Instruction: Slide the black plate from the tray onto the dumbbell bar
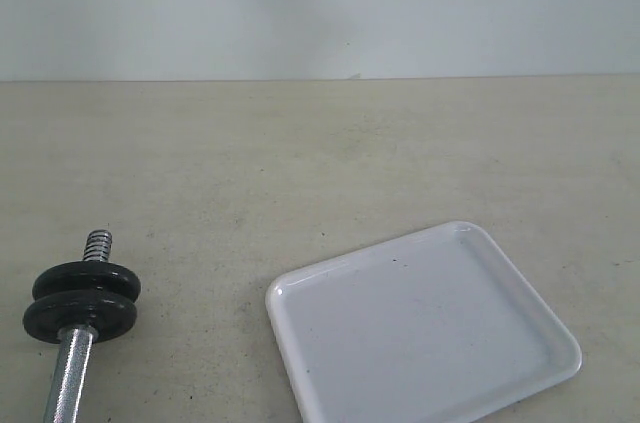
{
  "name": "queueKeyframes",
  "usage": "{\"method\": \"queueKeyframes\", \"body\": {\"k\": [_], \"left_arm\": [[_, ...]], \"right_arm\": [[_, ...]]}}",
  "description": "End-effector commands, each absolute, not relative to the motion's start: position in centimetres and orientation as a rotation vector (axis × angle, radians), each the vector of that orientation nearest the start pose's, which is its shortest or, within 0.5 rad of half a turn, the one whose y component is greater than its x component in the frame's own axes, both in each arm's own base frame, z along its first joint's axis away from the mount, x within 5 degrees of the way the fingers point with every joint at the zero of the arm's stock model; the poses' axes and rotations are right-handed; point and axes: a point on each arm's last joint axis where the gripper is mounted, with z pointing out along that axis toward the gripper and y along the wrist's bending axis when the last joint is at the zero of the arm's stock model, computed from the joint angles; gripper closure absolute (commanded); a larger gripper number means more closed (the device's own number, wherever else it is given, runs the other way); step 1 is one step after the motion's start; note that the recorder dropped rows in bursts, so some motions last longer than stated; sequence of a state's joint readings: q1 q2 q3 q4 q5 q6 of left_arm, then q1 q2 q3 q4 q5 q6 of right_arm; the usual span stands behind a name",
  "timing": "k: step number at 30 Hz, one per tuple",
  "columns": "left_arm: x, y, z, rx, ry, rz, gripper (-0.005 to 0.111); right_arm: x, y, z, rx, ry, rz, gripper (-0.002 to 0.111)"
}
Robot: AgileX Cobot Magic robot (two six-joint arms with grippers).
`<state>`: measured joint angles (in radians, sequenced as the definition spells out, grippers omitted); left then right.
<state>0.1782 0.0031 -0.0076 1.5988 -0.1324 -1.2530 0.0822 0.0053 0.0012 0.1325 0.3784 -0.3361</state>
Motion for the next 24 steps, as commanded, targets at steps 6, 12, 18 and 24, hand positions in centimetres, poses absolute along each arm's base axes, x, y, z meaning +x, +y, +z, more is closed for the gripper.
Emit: {"method": "queueKeyframes", "body": {"k": [6, 12, 18, 24], "left_arm": [[4.0, -0.2, 27.7, 0.046, 1.277, 0.173, 0.102], [3.2, -0.4, 29.9, -0.132, 1.188, -0.09, 0.102], [3.1, -0.4, 30.1, -0.33, 1.145, -0.388, 0.102], [3.1, -0.6, 30.2, -0.455, 1.104, -0.632, 0.102]], "right_arm": [[5.2, 0.8, 18.0, -0.304, 1.825, -0.052, 0.106], [5.2, 0.8, 18.0, -0.304, 1.825, -0.052, 0.106], [5.2, 0.9, 18.0, -0.302, 1.825, -0.048, 0.106], [5.2, 0.9, 18.0, -0.293, 1.827, -0.034, 0.106]]}}
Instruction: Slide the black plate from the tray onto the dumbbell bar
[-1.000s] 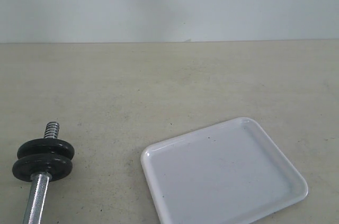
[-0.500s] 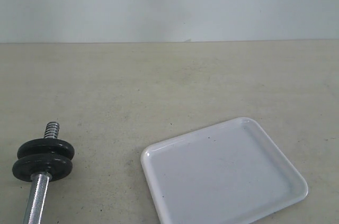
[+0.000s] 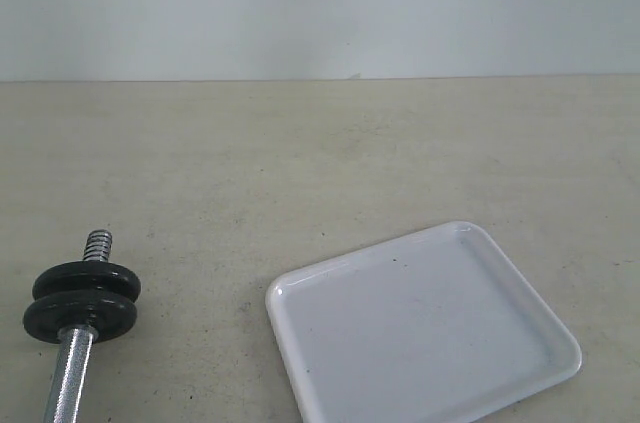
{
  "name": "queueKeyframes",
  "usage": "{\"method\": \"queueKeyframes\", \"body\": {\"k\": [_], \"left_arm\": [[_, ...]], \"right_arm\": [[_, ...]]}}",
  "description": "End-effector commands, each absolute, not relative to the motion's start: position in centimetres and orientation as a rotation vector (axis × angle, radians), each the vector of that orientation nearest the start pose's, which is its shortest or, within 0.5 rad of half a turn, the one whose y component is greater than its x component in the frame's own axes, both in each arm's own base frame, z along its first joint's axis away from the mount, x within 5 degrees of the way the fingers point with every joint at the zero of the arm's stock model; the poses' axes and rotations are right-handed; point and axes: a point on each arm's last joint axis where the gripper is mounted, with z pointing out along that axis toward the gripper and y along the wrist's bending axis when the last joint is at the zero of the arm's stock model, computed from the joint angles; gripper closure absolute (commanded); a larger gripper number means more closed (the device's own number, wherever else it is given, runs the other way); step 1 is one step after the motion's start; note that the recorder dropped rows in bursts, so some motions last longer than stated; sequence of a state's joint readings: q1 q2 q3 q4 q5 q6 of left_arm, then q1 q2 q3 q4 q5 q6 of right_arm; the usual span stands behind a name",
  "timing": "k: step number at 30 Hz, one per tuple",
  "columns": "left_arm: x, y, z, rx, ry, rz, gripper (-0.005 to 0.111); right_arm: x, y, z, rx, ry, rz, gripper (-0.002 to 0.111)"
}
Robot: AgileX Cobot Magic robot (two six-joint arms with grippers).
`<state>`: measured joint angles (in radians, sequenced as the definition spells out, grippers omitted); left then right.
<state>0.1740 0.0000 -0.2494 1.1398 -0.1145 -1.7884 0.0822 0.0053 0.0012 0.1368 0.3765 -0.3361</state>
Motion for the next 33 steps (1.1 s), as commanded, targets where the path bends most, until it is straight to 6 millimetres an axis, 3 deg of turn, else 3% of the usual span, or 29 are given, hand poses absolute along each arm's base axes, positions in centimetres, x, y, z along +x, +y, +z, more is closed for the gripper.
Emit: {"method": "queueKeyframes", "body": {"k": [1, 7, 14, 24, 27, 30, 33], "left_arm": [[3.1, -0.7, 30.2, -0.45, 1.104, -0.635, 0.102], [3.0, -0.9, 30.3, -0.433, 1.101, -0.657, 0.102], [2.8, -1.2, 30.8, -0.485, 1.034, -0.844, 0.102], [2.5, -0.9, 31.3, -0.735, 0.823, -1.323, 0.102], [3.0, -0.3, 30.2, -0.892, 0.699, -1.521, 0.102], [3.8, 0.0, 28.1, -0.913, 0.761, -1.414, 0.102], [4.5, 0.5, 25.6, -0.856, 0.865, -1.146, 0.102]], "right_arm": [[5.2, 0.9, 18.0, -0.293, 1.827, -0.034, 0.106], [5.2, 0.9, 18.0, -0.293, 1.827, -0.034, 0.106], [5.2, 0.9, 18.0, -0.293, 1.827, -0.034, 0.106], [5.2, 0.9, 18.0, -0.293, 1.827, -0.034, 0.106], [5.2, 0.9, 18.0, -0.293, 1.827, -0.034, 0.106], [5.2, 0.9, 18.0, -0.293, 1.827, -0.034, 0.106], [5.2, 0.9, 18.0, -0.293, 1.827, -0.034, 0.106]]}}
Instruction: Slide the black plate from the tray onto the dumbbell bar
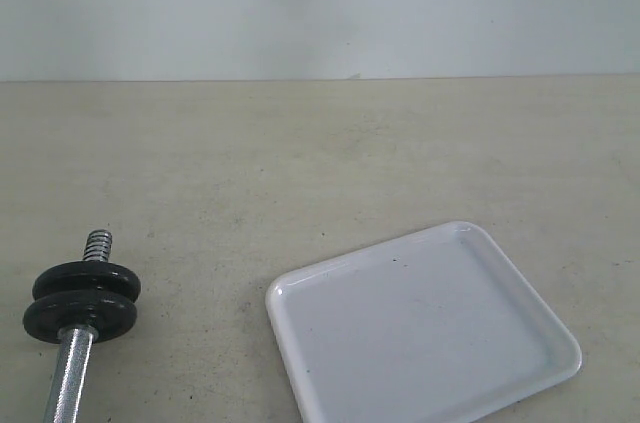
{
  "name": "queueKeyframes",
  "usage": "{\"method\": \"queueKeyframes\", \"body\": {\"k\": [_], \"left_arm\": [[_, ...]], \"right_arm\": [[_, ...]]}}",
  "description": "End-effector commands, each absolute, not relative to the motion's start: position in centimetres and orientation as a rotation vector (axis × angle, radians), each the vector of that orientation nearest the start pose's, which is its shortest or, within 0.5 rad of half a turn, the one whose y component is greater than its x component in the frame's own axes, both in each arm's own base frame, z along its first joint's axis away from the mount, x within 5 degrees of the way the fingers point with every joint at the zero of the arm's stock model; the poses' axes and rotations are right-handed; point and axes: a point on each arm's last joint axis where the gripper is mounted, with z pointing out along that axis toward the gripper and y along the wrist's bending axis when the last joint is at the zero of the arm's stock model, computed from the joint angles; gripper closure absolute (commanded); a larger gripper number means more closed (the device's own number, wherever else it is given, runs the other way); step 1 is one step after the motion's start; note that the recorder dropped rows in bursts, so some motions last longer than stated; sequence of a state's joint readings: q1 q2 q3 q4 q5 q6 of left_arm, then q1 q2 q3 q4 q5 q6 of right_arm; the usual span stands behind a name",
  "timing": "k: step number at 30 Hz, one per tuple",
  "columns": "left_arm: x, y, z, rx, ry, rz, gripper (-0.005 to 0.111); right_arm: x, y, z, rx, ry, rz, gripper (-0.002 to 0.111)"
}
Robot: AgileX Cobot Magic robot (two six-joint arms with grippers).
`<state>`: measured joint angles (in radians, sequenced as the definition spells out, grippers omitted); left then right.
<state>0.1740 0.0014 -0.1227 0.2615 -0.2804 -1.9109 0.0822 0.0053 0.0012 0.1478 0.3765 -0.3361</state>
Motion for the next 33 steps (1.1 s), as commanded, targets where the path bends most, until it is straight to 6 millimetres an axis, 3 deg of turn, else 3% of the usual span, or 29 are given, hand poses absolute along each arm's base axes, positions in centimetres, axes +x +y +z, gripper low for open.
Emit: {"method": "queueKeyframes", "body": {"k": [1, 7, 11, 16, 27, 33], "left_arm": [[4.6, 0.6, 25.3, -0.827, 0.889, -1.074, 0.102], [4.7, 0.6, 24.8, -0.373, 1.099, -0.319, 0.102], [5.1, 0.8, 23.5, -0.282, 1.242, -0.118, 0.102], [5.6, 1.0, 20.8, -0.297, 1.512, -0.04, 0.102], [5.3, 1.1, 18.5, -0.29, 1.768, 0.033, 0.102], [5.3, 1.1, 18.4, -0.279, 1.79, 0.043, 0.102]], "right_arm": [[5.2, 0.9, 18.0, -0.293, 1.827, -0.034, 0.106], [5.2, 0.9, 18.0, -0.293, 1.827, -0.034, 0.106], [5.2, 0.9, 18.0, -0.293, 1.827, -0.034, 0.106], [5.2, 0.9, 18.0, -0.293, 1.827, -0.034, 0.106], [5.2, 0.9, 18.0, -0.293, 1.827, -0.034, 0.106], [5.2, 0.9, 18.0, -0.293, 1.827, -0.034, 0.106]]}}
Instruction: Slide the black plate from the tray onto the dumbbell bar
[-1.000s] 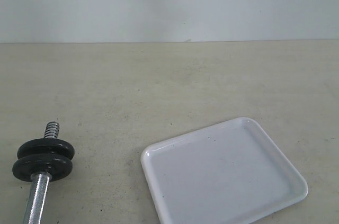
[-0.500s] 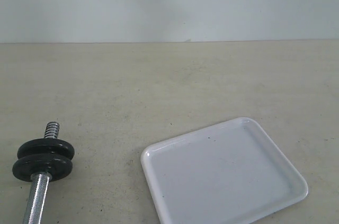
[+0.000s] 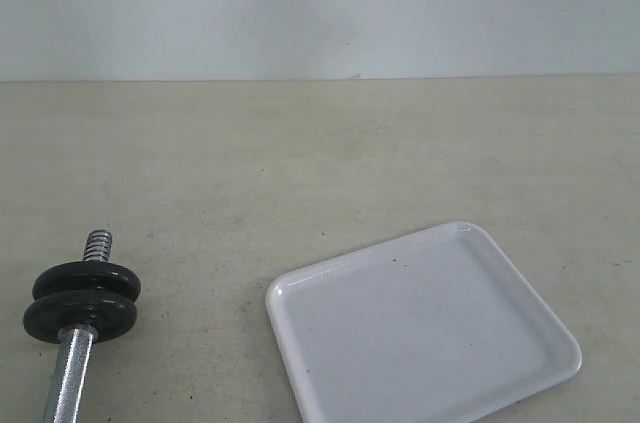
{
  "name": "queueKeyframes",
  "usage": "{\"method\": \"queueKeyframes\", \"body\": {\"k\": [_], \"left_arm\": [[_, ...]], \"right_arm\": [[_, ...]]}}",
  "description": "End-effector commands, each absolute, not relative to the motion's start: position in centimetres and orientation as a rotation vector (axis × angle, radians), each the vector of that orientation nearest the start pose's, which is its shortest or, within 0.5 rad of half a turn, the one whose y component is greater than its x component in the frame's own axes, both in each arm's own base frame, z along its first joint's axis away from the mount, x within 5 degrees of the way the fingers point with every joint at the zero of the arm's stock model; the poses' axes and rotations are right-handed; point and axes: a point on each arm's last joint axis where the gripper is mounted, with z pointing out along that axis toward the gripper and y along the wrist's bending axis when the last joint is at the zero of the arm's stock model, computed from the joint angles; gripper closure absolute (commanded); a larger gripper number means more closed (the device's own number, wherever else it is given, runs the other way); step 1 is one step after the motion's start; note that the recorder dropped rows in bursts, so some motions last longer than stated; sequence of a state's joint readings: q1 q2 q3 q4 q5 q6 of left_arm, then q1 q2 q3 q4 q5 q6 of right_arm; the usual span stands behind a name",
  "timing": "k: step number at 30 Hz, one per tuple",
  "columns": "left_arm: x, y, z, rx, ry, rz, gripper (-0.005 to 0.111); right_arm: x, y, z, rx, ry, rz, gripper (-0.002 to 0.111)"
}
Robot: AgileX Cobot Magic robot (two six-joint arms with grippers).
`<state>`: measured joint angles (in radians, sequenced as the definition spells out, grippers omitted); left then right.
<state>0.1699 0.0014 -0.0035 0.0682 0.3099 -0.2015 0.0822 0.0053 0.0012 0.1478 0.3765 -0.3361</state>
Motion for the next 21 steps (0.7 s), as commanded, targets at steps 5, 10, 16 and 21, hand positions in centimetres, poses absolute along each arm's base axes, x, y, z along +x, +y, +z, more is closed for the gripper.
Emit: {"method": "queueKeyframes", "body": {"k": [5, 10, 16, 21], "left_arm": [[5.19, 0.97, 17.99, -0.271, 1.834, 0.042, 0.102], [5.2, 0.82, 17.92, -0.273, 1.842, 0.018, 0.102], [5.21, 0.44, 17.79, -0.256, 1.859, -0.05, 0.102], [5.23, 0.09, 17.8, -0.188, 1.866, -0.08, 0.102]], "right_arm": [[5.22, 0.9, 18.02, -0.293, 1.827, -0.034, 0.106], [5.22, 0.9, 18.02, -0.293, 1.827, -0.034, 0.106], [5.22, 0.91, 18.0, -0.294, 1.829, -0.034, 0.106], [5.22, 0.91, 18.0, -0.294, 1.829, -0.034, 0.106]]}}
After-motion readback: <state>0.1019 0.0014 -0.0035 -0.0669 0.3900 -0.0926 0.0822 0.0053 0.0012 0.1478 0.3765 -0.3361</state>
